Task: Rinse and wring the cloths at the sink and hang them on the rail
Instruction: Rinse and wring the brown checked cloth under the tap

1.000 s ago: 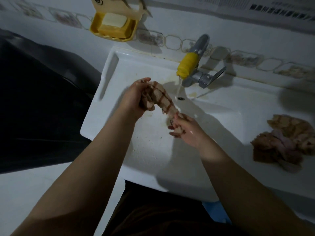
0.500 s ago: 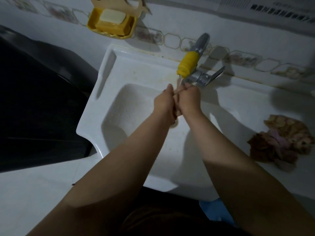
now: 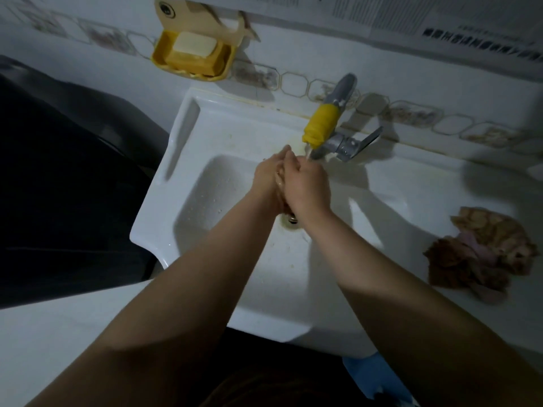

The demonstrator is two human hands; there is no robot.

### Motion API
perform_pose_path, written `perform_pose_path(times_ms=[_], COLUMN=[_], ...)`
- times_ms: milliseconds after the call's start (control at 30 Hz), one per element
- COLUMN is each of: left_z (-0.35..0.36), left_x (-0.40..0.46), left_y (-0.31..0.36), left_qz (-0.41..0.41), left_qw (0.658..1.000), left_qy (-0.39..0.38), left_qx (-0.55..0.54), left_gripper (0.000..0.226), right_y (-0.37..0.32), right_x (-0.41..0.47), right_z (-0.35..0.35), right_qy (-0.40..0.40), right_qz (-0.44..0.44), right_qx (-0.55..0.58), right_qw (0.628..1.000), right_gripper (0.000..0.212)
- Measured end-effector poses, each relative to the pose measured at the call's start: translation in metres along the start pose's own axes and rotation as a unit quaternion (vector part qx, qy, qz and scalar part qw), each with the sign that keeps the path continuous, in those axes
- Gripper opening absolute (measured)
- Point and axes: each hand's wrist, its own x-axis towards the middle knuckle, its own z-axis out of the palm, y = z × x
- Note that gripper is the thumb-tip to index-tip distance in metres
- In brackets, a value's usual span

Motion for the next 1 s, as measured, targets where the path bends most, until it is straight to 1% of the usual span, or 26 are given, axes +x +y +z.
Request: perform_pose_path(times_ms=[33,67,100,133,200,233,267,300,333,367,400,433,467,500,533,600,633,667,700,733,800,867,900,933,967,1000], left_z=[0.006,0.012,0.016,0.015,0.007,0.001,-0.005,-0.011,-0.014,-0.017,-0.017,-0.015,-0.015,-0.012,-0.009,-0.003,-0.002,-0.001,0.001,0.006,0.022,0.027,0.022,0.015,0.007,0.008], left_x=[-0.007,-0.016,-0.020,-0.021,-0.025,-0.026,-0.025,-0.024,-0.023,-0.023,-0.023,-0.022,-0.020,-0.016,-0.012,-0.006,-0.006,-0.006,-0.012,-0.018,-0.026,-0.029,-0.026,-0.020,-0.014,-0.014], left_y=[0.000,0.003,0.005,0.003,-0.010,-0.017,-0.026,-0.036,-0.044,-0.049,-0.051,-0.050,-0.047,-0.044,-0.042,-0.036,-0.032,-0.026,-0.018,-0.010,0.002,0.006,0.006,0.005,0.005,0.008], left_qz=[-0.035,-0.095,-0.157,-0.181,-0.158,-0.132,-0.118,-0.110,-0.104,-0.098,-0.094,-0.097,-0.107,-0.117,-0.120,-0.117,-0.134,-0.157,-0.170,-0.170,-0.161,-0.176,-0.172,-0.166,-0.128,-0.115], left_qw=[0.987,0.942,0.888,0.862,0.864,0.862,0.859,0.848,0.841,0.832,0.824,0.818,0.816,0.821,0.823,0.819,0.816,0.816,0.819,0.831,0.850,0.865,0.881,0.885,0.903,0.945], left_qy=[-0.027,-0.061,-0.085,-0.115,-0.205,-0.255,-0.288,-0.314,-0.315,-0.303,-0.272,-0.228,-0.179,-0.133,-0.104,-0.075,-0.058,-0.038,-0.038,-0.043,-0.020,0.009,0.017,0.038,0.062,0.061], left_qx=[-0.157,-0.316,-0.424,-0.459,-0.433,-0.418,-0.407,-0.412,-0.428,-0.455,-0.488,-0.520,-0.540,-0.543,-0.545,-0.556,-0.560,-0.555,-0.547,-0.528,-0.501,-0.469,-0.441,-0.434,-0.405,-0.300], left_gripper=[0.055,0.049,0.047,0.050,0.054,0.050,0.043,0.037,0.032,0.031,0.031,0.031,0.030,0.029,0.029,0.034,0.039,0.039,0.036,0.034,0.035,0.038,0.036,0.037,0.046,0.054], right_y=[0.003,0.004,0.004,0.005,0.004,0.001,0.001,0.001,0.002,0.005,0.009,0.012,0.015,0.016,0.015,0.012,0.011,0.010,0.010,0.010,0.011,0.012,0.011,0.009,0.006,0.004], right_x=[0.009,0.020,0.031,0.040,0.048,0.048,0.048,0.046,0.044,0.043,0.042,0.041,0.038,0.033,0.025,0.004,-0.006,-0.011,-0.009,0.001,0.026,0.036,0.032,0.026,0.019,0.018], right_z=[-0.003,-0.007,-0.010,-0.013,-0.019,-0.024,-0.029,-0.035,-0.040,-0.042,-0.042,-0.041,-0.038,-0.036,-0.030,-0.014,-0.007,-0.002,0.000,-0.001,-0.007,-0.009,-0.006,-0.002,0.002,0.003], right_qy=[0.010,0.010,0.000,-0.009,-0.034,-0.055,-0.091,-0.136,-0.179,-0.210,-0.219,-0.203,-0.161,-0.130,-0.106,-0.112,-0.116,-0.102,-0.076,-0.046,-0.010,-0.013,-0.021,-0.029,-0.040,-0.041], right_qz=[0.004,0.020,0.036,0.053,0.071,0.089,0.108,0.124,0.133,0.140,0.143,0.133,0.111,0.076,0.046,-0.024,-0.061,-0.094,-0.102,-0.088,-0.027,0.011,0.014,0.003,-0.009,-0.012], right_qx=[-0.017,-0.013,0.012,0.047,0.133,0.193,0.261,0.344,0.417,0.457,0.458,0.421,0.340,0.265,0.213,0.160,0.113,0.049,-0.001,-0.030,-0.030,0.018,0.032,0.021,0.002,-0.010], right_qw=[1.000,1.000,0.999,0.997,0.988,0.976,0.955,0.921,0.881,0.853,0.850,0.874,0.920,0.952,0.970,0.980,0.985,0.989,0.992,0.995,0.999,1.000,0.999,0.999,0.999,0.999], right_gripper=[0.038,0.038,0.038,0.038,0.031,0.024,0.014,0.009,0.010,0.013,0.014,0.014,0.009,0.001,0.010,0.023,0.031,0.037,0.043,0.046,0.045,0.042,0.042,0.042,0.042,0.043])
